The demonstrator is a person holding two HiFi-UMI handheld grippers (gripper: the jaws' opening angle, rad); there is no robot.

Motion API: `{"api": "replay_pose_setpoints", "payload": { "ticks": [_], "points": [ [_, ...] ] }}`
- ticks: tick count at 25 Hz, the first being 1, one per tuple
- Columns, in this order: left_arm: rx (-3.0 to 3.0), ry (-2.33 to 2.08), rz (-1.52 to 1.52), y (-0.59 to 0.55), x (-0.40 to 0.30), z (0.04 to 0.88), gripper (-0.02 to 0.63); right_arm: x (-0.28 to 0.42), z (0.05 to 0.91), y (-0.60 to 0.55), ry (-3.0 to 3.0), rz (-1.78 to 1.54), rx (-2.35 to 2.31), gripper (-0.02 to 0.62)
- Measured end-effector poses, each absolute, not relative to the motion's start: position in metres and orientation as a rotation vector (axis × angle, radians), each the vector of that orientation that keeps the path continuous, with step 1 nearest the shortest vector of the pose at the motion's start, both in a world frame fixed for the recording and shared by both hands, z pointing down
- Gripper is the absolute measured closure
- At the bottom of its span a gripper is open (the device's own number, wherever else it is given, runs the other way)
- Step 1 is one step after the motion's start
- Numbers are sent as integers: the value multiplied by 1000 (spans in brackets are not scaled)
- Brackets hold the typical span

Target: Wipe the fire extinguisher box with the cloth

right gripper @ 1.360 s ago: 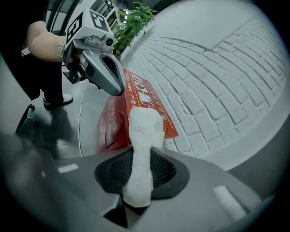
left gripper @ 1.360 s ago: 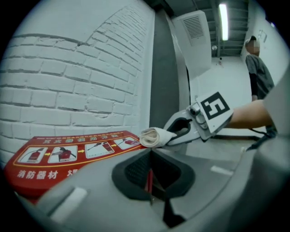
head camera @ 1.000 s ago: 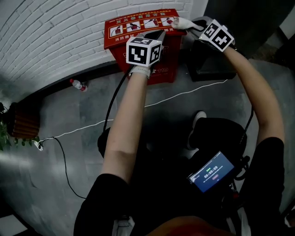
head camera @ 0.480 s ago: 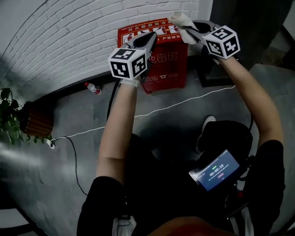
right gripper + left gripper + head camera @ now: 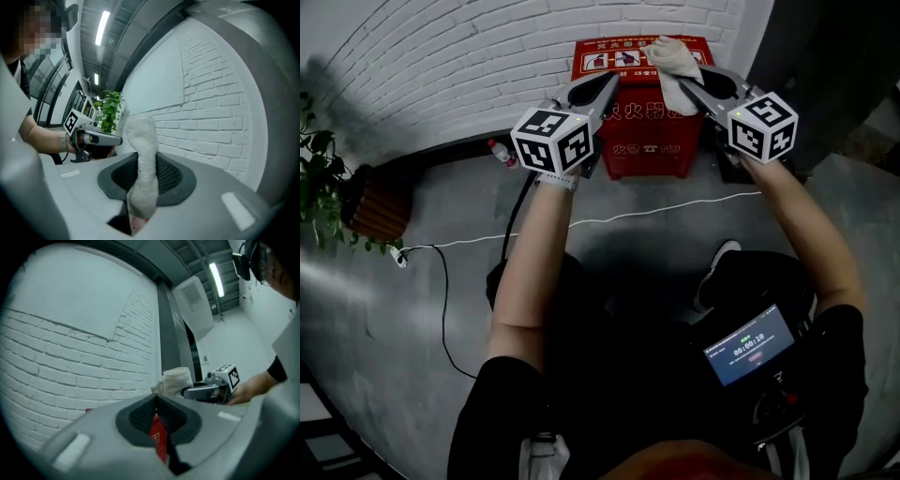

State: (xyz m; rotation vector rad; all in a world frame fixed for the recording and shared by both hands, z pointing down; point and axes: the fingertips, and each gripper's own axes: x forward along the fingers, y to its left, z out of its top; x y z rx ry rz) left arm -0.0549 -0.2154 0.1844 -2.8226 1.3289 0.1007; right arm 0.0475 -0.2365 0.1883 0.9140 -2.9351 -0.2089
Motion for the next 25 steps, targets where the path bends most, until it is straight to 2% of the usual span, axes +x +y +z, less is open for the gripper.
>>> {"api": "replay_pose_setpoints", "payload": {
  "ticks": [14,25],
  "points": [
    [-2745,1493,138,-217,-96,219,603,-14,205,-233,-3043,-168,919,503],
    [-2692,1653,154,-237,-130,279,603,-74,271,-246,-3068,-86,863,502]
  ]
}}
